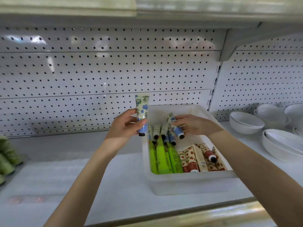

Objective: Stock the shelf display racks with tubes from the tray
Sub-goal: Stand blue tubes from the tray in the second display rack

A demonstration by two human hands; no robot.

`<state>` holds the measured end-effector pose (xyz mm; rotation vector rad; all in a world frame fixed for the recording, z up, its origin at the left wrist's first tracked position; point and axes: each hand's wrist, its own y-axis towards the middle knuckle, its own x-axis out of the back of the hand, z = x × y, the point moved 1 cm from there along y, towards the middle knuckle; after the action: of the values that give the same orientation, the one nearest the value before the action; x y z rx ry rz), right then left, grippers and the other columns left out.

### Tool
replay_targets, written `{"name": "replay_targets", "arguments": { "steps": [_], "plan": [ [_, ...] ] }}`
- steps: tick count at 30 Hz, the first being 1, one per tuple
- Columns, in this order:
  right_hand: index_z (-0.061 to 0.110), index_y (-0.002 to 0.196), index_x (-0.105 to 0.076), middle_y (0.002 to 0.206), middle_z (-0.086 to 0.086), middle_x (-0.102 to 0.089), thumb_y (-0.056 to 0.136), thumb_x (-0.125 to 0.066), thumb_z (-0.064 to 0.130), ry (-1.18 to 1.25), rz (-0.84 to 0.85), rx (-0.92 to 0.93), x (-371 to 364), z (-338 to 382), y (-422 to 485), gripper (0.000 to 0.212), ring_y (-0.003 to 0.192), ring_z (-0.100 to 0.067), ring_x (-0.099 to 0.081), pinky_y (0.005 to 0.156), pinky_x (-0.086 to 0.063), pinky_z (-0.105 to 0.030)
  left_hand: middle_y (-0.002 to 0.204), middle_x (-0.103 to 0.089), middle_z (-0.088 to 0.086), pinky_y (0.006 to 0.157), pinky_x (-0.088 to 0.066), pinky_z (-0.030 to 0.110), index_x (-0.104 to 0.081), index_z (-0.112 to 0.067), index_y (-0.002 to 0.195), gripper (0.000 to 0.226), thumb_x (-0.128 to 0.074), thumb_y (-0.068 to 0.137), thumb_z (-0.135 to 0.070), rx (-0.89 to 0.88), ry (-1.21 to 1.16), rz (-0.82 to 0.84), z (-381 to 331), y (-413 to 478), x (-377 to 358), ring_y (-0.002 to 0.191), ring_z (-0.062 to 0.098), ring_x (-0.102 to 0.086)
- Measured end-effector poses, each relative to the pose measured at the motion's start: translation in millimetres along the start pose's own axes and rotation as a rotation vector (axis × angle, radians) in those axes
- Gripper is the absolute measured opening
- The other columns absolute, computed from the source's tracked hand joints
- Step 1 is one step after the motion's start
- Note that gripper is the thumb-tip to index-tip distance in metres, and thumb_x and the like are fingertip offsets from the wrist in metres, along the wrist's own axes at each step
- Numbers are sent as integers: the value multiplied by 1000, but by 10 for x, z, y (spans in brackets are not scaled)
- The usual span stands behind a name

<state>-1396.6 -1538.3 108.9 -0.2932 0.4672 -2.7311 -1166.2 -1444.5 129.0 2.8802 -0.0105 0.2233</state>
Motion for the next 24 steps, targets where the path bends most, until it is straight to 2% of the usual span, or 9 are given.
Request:
{"name": "replay_targets", "arguments": {
  "steps": [2, 4, 6, 7, 11, 13, 16, 21, 24],
  "plan": [
    [11, 107, -59, 99, -8, -64, 87, -61, 8, 75, 42, 51, -6, 52, -21, 20, 92, -23, -61, 71, -53, -27, 97, -67, 10, 81, -57, 33, -61, -22, 102, 23, -70, 82, -15, 25, -29, -15, -25, -52, 26, 84, 17, -65],
    [11, 108, -60, 99, -7, -65, 87, -62, 8, 74, 87, 100, -34, 107, -90, 22, 91, -21, -63, 67, -54, -26, 96, -65, 4, 78, -58, 31, -62, -16, 103, 21, -68, 83, -12, 38, -40, -49, -43, -114, 49, 81, 9, -66],
    [12, 110, -60, 97, -5, -67, 85, -63, 7, 25, 128, 153, -88, 166, -184, 26, 81, -15, -67, 60, -53, -22, 94, -64, 3, 73, -58, 28, -61, -9, 103, 19, -66, 84, -8, 39, -39, -82, -61, -189, 71, 75, 2, -65],
    [12, 110, -60, 97, -4, -67, 82, -66, 8, -9, 145, 184, -122, 198, -226, 29, 79, -12, -67, 62, -53, -22, 92, -63, 3, 70, -58, 26, -61, -7, 102, 18, -65, 84, -7, 41, -42, -97, -76, -236, 81, 72, 1, -65],
    [17, 104, -63, 101, -1, -67, 64, -74, 19, -53, 208, 262, -281, 340, -355, 41, 97, -17, -62, 91, -48, -35, 71, -63, 0, 62, -57, 21, -59, -4, 86, 4, -62, 85, -2, 40, -57, -146, -113, -434, 164, 60, 8, -59],
    [18, 102, -63, 101, -1, -67, 62, -74, 20, -66, 238, 289, -396, 434, -436, 41, 98, -17, -61, 89, -49, -34, 67, -64, -2, 65, -57, 22, -61, -6, 82, 4, -63, 85, -4, 35, -45, -177, -124, -533, 240, 62, 8, -61],
    [21, 98, -63, 95, 3, -68, 62, -73, 23, -96, 265, 350, -575, 539, -557, 37, 92, -13, -62, 82, -50, -29, 76, -64, 4, 70, -58, 23, -62, -7, 85, 1, -63, 85, -6, 40, -22, -212, -119, -640, 356, 65, 6, -63],
    [24, 89, -61, 92, 4, -67, 78, -69, 14, -136, 313, 426, -946, 579, -703, 17, 85, -10, -63, 80, -52, -29, 84, -65, 8, 65, -56, 18, -63, -3, 94, 8, -61, 86, -4, 48, -20, -261, -130, -783, 476, 66, 3, -64],
    [24, 89, -63, 91, 3, -67, 81, -68, 13, -131, 340, 453, -1138, 588, -770, 14, 87, -12, -64, 82, -53, -31, 87, -67, 9, 63, -55, 17, -65, -6, 95, 11, -62, 85, -5, 46, -38, -287, -124, -836, 542, 68, 4, -65]
  ]
}}
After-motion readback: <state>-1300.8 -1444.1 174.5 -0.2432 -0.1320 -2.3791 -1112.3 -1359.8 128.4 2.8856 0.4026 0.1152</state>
